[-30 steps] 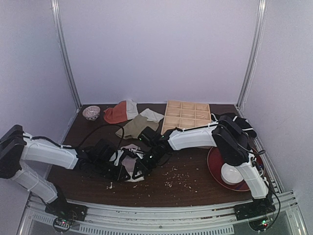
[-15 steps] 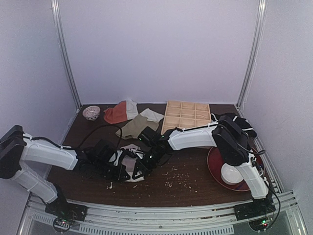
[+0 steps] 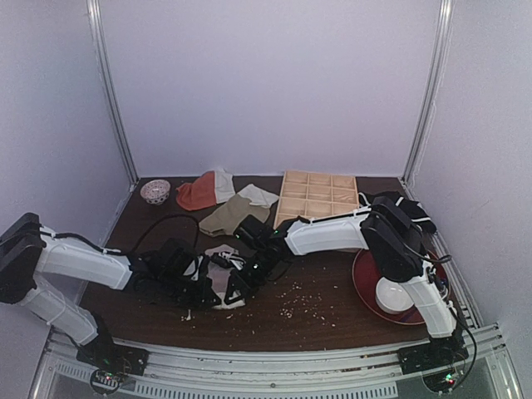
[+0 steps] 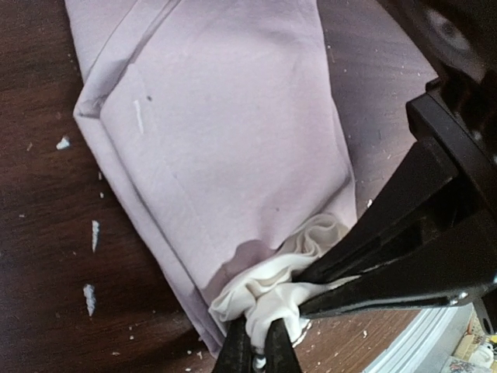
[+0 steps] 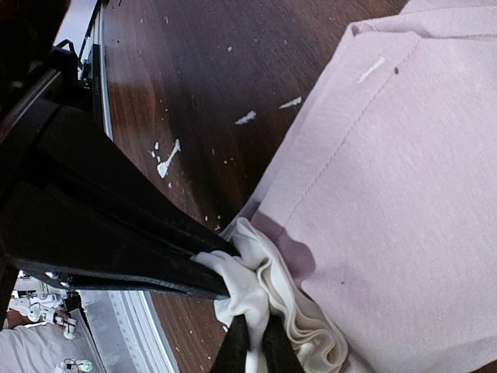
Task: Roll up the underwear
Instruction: Roll the underwear at the center of the board.
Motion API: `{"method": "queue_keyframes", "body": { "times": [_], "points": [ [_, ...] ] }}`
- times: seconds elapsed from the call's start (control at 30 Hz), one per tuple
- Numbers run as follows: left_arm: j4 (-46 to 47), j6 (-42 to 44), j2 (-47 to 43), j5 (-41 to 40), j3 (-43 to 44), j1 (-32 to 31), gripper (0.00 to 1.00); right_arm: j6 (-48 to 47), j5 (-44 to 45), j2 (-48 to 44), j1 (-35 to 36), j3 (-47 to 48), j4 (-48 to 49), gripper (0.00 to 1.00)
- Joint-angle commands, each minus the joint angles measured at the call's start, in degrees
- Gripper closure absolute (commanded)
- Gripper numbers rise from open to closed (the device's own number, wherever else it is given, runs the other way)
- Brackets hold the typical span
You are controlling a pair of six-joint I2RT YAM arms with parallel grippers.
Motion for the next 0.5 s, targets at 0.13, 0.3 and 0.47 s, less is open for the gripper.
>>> {"method": "queue_keyframes", "body": {
  "times": [0.13, 0.3, 0.47],
  "points": [
    [-8.55, -1.71, 2.33, 0.71, -2.09, 0.45, 1.0, 1.19, 5.16, -2.73, 0.92, -3.52, 3.41, 0.84],
    [-9.08, -1.2, 3.21, 1.02, -1.27, 0.45, 1.0, 2.0, 6.55, -6.12, 0.61, -5.65, 7.4, 0.73],
    [-9.9, -1.36, 2.31, 0.65, -1.17, 0.53, 1.0, 4.18, 8.21, -8.83, -0.84, -9.0, 11.25, 0.72]
  ]
}}
